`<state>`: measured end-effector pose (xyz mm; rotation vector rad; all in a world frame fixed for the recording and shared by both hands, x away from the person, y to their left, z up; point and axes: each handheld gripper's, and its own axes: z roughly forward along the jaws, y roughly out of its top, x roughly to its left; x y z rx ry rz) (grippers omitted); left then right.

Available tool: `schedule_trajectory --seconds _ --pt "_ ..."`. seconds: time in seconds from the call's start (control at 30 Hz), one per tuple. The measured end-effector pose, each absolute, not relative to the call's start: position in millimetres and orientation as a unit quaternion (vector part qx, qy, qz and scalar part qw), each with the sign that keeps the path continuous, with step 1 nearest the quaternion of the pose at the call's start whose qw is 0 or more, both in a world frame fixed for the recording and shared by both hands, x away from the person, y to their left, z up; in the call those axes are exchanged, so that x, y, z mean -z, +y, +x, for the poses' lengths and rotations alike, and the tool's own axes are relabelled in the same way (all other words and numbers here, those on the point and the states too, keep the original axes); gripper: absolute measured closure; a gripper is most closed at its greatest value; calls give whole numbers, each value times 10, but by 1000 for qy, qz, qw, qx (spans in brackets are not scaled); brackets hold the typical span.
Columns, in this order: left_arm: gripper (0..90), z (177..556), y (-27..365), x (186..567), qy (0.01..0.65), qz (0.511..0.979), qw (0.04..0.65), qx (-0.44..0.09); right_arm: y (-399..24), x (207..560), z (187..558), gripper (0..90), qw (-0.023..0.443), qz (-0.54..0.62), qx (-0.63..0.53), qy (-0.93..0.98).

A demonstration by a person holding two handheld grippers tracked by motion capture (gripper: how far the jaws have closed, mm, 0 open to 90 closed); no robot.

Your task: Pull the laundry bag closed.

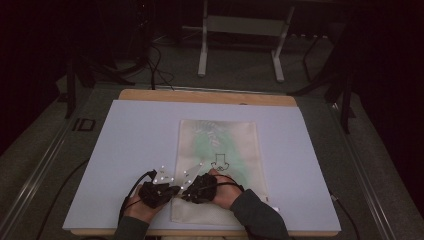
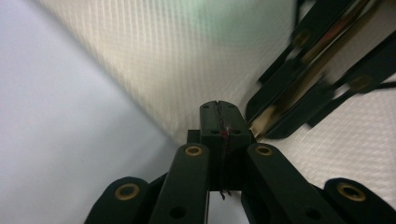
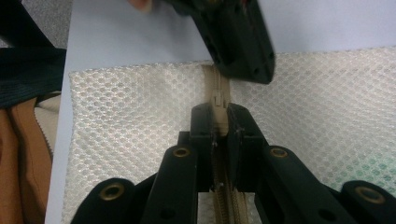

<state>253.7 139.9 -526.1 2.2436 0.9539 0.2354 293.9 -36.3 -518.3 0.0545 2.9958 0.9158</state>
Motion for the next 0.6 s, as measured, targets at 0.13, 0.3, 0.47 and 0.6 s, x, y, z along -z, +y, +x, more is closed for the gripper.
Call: schedule_trajectory --seconds 0.13,0.3,0.47,0.6 --pt "892 2564 1423 5276 370 858 347 -78 -361 5182 2934 823 4 20 -292 956" --pt "893 2570 1430 5288 369 858 348 -78 -357 5179 2924 823 6 17 -290 957" --pt "894 2581 1419 5290 370 860 342 -84 -365 5175 2926 823 6 14 -289 957" --pt "894 2578 1417 5290 371 860 341 -84 -371 5171 2919 823 8 13 -287 958"
